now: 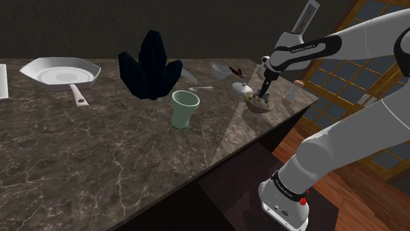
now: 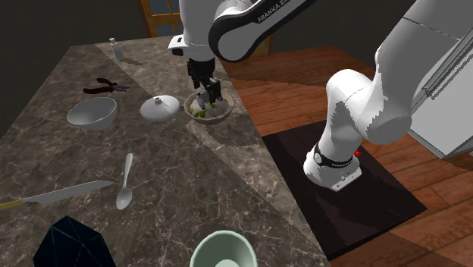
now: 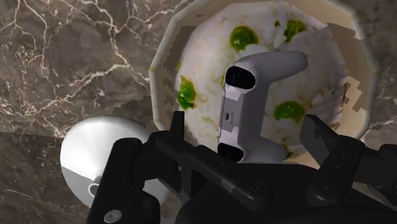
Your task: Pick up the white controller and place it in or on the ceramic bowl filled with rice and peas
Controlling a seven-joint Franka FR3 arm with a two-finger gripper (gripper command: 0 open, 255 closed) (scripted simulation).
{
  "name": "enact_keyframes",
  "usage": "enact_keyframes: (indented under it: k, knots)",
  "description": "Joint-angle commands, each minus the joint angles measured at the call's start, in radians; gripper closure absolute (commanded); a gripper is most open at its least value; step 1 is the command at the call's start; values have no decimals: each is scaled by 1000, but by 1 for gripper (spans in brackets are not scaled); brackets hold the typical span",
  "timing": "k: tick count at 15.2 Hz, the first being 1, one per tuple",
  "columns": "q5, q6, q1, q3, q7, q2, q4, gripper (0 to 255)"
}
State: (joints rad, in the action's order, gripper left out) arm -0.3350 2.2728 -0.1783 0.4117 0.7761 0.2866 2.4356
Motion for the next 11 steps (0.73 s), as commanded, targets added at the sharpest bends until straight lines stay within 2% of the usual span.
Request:
enact_keyframes:
  k: [1,3,11]
  knots:
    - [3,-57,3,-12,-1,29,-26,0]
    - [6,-122,6,-27,-3,63,-57,0]
    - [6,-122,6,-27,-2,63,-57,0]
